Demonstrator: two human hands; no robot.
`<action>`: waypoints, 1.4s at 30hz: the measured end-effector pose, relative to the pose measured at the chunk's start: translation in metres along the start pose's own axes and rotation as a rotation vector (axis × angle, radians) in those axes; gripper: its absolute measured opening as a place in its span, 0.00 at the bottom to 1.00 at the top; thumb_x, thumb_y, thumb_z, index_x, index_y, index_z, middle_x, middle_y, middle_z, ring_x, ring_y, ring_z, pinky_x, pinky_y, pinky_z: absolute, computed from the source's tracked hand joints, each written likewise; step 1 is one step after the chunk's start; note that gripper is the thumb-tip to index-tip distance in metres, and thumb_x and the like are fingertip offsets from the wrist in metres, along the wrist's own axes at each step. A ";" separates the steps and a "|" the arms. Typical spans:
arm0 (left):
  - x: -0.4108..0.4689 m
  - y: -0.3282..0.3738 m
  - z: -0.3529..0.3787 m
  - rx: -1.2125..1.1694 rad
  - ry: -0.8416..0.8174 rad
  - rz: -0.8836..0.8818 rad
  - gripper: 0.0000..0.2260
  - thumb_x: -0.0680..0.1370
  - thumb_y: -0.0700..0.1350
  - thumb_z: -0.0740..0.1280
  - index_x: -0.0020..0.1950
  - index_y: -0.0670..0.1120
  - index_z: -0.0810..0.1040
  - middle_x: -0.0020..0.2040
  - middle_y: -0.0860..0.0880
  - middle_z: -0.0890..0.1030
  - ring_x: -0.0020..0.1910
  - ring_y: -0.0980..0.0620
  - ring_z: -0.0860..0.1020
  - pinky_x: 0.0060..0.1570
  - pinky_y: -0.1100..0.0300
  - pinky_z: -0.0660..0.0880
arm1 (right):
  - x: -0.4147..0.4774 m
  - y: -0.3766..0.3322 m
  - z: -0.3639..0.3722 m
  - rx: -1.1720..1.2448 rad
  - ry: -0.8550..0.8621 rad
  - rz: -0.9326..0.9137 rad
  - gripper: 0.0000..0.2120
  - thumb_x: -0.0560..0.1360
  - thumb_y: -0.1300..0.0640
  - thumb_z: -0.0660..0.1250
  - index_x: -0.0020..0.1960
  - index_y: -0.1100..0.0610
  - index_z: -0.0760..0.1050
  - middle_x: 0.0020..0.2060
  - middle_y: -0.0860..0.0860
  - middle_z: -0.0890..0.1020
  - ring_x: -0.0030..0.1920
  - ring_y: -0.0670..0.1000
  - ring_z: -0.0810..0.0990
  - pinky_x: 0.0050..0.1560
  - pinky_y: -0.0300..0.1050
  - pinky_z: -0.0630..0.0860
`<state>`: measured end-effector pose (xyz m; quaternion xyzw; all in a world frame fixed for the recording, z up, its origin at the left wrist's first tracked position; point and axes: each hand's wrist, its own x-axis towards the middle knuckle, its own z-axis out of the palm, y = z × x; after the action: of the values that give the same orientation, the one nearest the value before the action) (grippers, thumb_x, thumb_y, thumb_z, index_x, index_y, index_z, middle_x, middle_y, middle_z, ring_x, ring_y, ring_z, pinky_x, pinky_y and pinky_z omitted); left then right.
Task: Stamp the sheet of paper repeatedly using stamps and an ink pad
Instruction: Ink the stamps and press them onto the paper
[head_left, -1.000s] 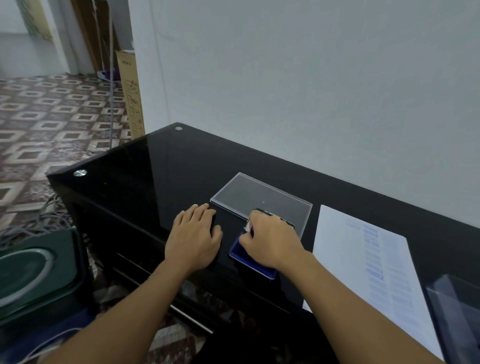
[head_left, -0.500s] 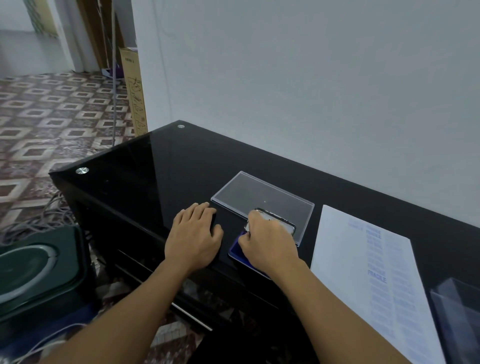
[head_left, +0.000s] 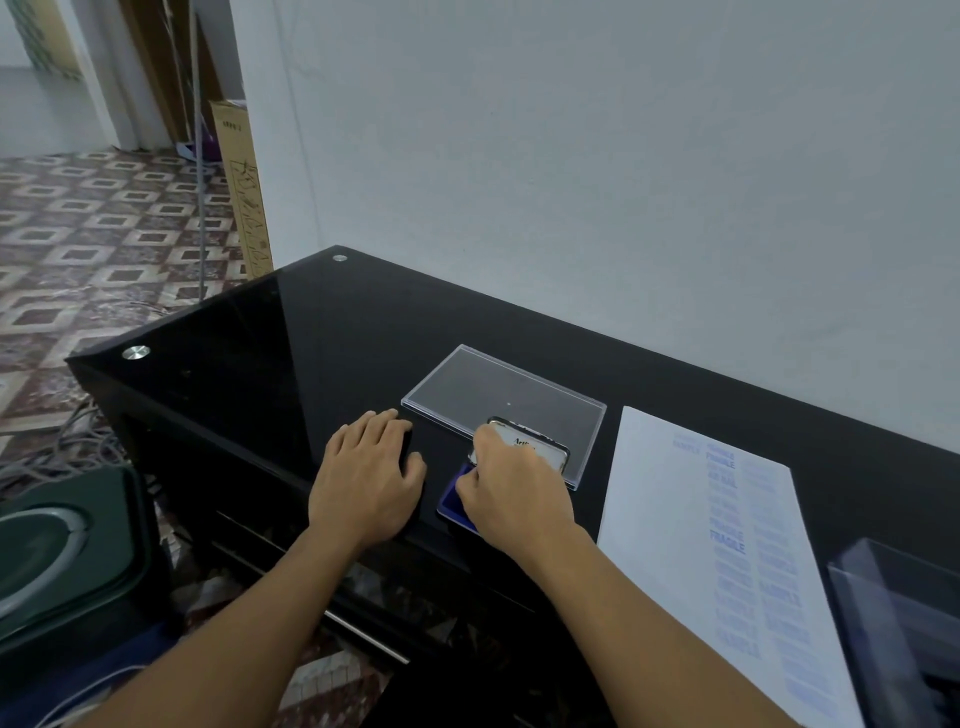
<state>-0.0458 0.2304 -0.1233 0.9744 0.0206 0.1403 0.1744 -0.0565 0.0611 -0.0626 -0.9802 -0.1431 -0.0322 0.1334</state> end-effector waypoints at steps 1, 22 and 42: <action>0.000 0.000 0.000 -0.001 -0.001 -0.001 0.21 0.81 0.55 0.56 0.72 0.51 0.69 0.75 0.51 0.67 0.76 0.51 0.61 0.76 0.49 0.56 | 0.001 0.000 0.000 0.002 0.002 0.002 0.05 0.80 0.51 0.60 0.51 0.51 0.65 0.44 0.53 0.82 0.41 0.53 0.80 0.43 0.49 0.82; 0.010 0.001 -0.013 -0.137 -0.140 -0.077 0.22 0.81 0.54 0.61 0.74 0.50 0.69 0.77 0.51 0.65 0.77 0.50 0.60 0.76 0.49 0.55 | -0.023 0.022 -0.029 0.145 -0.037 0.025 0.06 0.83 0.51 0.60 0.59 0.51 0.68 0.56 0.53 0.82 0.53 0.53 0.82 0.46 0.44 0.81; 0.028 0.187 -0.002 -0.315 -0.210 0.282 0.15 0.80 0.46 0.61 0.65 0.43 0.74 0.66 0.47 0.75 0.67 0.46 0.70 0.65 0.51 0.69 | -0.085 0.169 -0.093 0.079 0.002 0.362 0.11 0.79 0.53 0.64 0.40 0.52 0.66 0.37 0.50 0.78 0.34 0.48 0.74 0.33 0.41 0.68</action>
<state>-0.0213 0.0579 -0.0489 0.9377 -0.1561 0.0626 0.3040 -0.0910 -0.1434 -0.0242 -0.9839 0.0345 -0.0031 0.1753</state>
